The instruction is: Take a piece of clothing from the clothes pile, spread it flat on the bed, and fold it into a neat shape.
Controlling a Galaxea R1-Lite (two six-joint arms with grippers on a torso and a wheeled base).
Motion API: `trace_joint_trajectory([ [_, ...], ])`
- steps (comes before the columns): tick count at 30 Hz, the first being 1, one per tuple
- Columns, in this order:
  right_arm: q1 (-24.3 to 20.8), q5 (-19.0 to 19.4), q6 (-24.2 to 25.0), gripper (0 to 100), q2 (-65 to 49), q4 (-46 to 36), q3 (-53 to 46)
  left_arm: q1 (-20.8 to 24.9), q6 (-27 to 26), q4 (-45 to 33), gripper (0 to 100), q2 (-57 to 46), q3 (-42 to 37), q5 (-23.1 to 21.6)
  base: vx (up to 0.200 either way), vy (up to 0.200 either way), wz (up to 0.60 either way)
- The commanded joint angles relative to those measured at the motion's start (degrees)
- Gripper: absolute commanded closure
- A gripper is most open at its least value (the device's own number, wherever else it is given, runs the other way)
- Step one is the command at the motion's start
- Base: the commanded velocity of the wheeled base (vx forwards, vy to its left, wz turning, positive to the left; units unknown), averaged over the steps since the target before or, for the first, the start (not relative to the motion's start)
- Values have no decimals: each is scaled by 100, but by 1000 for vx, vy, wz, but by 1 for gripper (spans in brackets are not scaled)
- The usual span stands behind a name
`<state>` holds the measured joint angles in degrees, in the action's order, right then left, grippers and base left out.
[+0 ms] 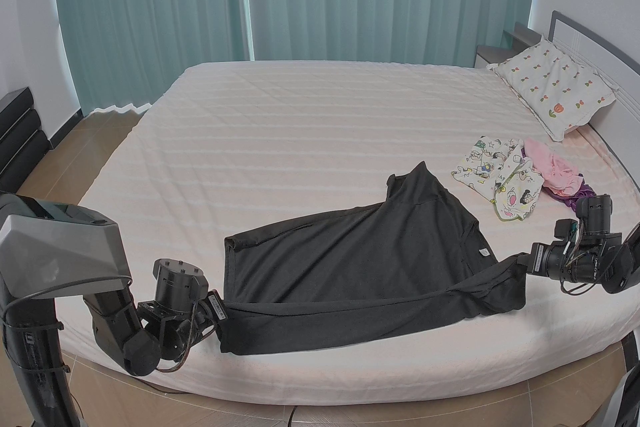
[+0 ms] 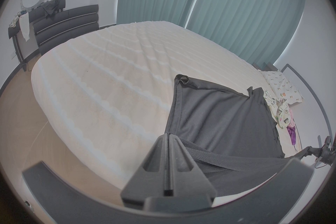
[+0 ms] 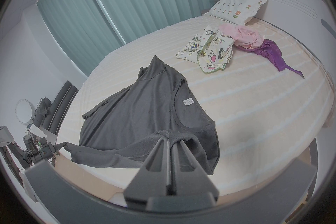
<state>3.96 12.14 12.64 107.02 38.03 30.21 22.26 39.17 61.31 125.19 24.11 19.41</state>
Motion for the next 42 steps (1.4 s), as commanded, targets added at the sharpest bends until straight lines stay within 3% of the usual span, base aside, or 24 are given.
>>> trace_joint_trajectory([
  [1,-1,-10,10,100,372,11,266,-90,-6,22,100,375,278,10,0,0,0],
  [16,-9,-107,327,100,1146,11,969,-310,29,22,100,1113,1254,19,0,0,0],
  [23,-45,-107,1012,100,1313,292,1128,-380,65,30,100,1324,1623,2,0,0,0],
  [36,-18,-98,1223,100,1699,582,1207,-389,311,22,100,1658,2168,-25,0,0,0],
  [37,-18,-98,1232,100,1708,582,1207,-389,311,22,0,1667,2168,-25,0,0,0],
  [38,-18,-80,1267,0,1770,565,1215,-398,311,22,0,1693,2168,-25,0,0,0],
  [42,-18,-80,1285,0,1857,538,1189,-512,337,30,0,1693,2141,-25,0,0,0],
])
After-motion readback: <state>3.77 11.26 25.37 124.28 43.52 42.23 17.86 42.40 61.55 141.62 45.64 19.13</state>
